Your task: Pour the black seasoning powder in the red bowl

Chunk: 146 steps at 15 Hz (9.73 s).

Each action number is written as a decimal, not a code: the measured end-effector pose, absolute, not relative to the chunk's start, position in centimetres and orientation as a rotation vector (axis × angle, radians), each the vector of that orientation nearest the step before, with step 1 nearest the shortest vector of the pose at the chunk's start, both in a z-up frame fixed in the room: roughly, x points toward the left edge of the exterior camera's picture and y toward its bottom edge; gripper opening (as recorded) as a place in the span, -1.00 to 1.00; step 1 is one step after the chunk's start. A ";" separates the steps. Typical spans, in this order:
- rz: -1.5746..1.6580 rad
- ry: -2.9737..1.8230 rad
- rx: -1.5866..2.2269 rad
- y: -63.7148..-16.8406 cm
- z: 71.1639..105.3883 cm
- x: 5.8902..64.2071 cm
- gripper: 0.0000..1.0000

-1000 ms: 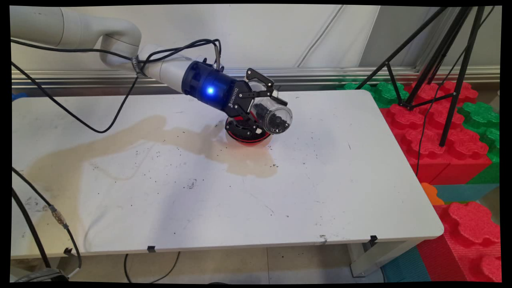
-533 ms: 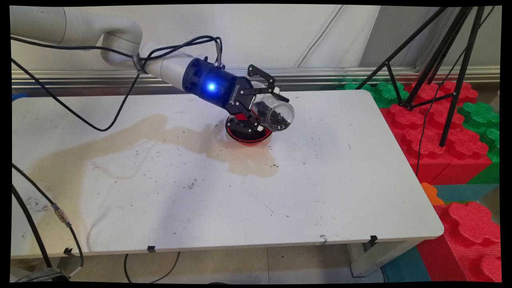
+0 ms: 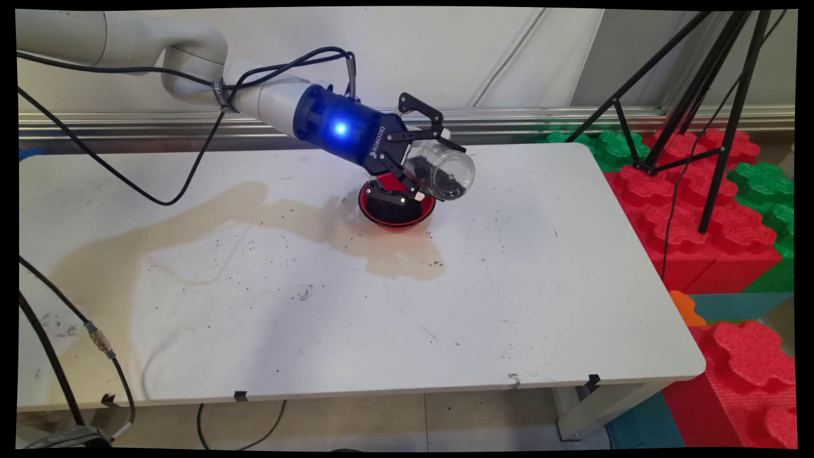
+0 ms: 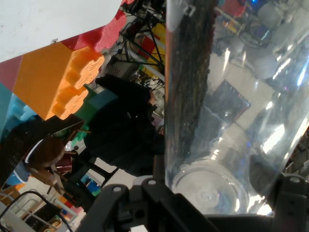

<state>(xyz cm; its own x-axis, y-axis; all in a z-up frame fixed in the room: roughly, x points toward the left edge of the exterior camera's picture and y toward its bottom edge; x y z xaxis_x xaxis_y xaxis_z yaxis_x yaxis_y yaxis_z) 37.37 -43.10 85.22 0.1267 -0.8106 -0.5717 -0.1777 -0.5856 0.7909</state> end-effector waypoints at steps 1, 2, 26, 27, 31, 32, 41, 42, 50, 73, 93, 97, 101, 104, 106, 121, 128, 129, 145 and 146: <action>-1.492 -0.945 1.861 -43.1 85.3 37.3 -1.00; -1.495 -0.939 1.864 -43.2 85.4 37.3 -1.00; -1.518 -0.796 1.935 -44.1 87.1 37.2 -1.00; -1.519 -0.788 1.939 -44.1 87.3 37.2 -1.00; -1.520 -0.765 1.951 -44.0 87.6 37.1 -1.00; -1.521 -0.760 1.954 -44.0 87.7 37.1 -1.00; -1.523 -0.704 1.980 -43.9 88.5 37.1 -1.00; -1.524 -0.695 1.983 -43.9 88.6 37.1 -1.00; -1.528 -0.635 2.016 -43.9 89.2 37.1 -1.00; -1.608 -0.396 2.100 -43.9 90.9 37.3 -1.00; -1.676 -0.248 2.107 -44.4 92.2 37.1 -1.00; -1.686 -0.227 2.103 -44.6 92.4 37.2 -1.00; -1.693 -0.209 2.098 -44.7 92.5 37.3 -1.00; -1.706 -0.194 2.080 -45.0 92.8 37.5 -1.00; -1.712 -0.190 2.070 -45.2 92.9 37.6 -1.00; -1.779 -0.157 1.952 -46.1 94.1 38.2 -1.00; -1.800 -0.145 1.920 -45.7 94.6 38.5 -1.00; -1.801 -0.144 1.918 -45.7 94.6 38.5 -1.00; -1.681 -0.255 1.875 -45.9 93.9 39.7 -1.00; -1.666 -0.275 1.869 -45.9 93.9 39.8 -1.00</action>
